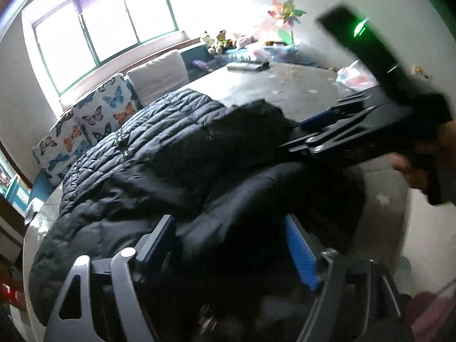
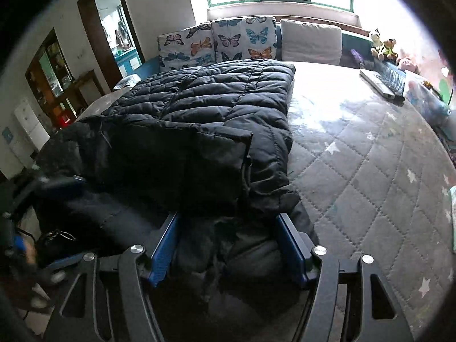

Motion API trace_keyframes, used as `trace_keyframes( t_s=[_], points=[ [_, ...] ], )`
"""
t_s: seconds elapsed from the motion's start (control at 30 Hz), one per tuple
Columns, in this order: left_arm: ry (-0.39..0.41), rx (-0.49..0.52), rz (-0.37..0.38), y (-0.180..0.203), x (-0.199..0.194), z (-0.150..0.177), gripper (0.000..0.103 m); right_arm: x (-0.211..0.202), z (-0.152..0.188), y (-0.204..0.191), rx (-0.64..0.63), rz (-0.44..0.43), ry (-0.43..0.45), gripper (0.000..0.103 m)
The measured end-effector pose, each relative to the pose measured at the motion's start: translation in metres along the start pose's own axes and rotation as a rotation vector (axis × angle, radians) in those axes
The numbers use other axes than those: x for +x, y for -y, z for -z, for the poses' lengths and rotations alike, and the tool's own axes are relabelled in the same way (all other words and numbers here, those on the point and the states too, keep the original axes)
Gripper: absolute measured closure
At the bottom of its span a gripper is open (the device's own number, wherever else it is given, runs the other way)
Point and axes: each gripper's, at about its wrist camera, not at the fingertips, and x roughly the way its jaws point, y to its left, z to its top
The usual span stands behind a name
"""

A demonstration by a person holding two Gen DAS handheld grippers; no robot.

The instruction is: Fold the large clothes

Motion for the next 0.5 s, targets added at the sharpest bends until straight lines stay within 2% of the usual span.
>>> trace_keyframes(
  t_s=[0.07, 0.17, 0.23, 0.3, 0.4, 0.43, 0.5],
  points=[
    [0.013, -0.034, 0.022, -0.014, -0.017, 0.002, 0.020, -0.001, 0.000, 0.002, 0.009, 0.010, 0.001, 0.031],
    [0.041, -0.152, 0.043, -0.055, -0.044, 0.003, 0.020, -0.005, -0.002, 0.004, 0.017, 0.027, 0.004, 0.030],
    [0.064, -0.246, 0.026, -0.095, -0.058, 0.005, 0.020, -0.006, -0.007, 0.003, 0.014, 0.042, 0.001, 0.030],
    [0.071, -0.340, -0.025, -0.140, -0.065, 0.009, 0.022, -0.015, -0.012, 0.000, 0.002, 0.079, 0.018, 0.030],
    [0.070, -0.451, -0.071, -0.198, -0.064, 0.021, 0.023, -0.038, -0.022, -0.008, -0.021, 0.142, 0.099, 0.030],
    [0.065, -0.470, -0.081, -0.212, -0.062, 0.024, 0.027, -0.045, -0.026, -0.012, -0.030, 0.155, 0.128, 0.030],
    [0.042, -0.505, -0.093, -0.234, -0.050, 0.032, 0.028, -0.058, -0.034, -0.023, -0.052, 0.140, 0.191, 0.030]
  ],
)
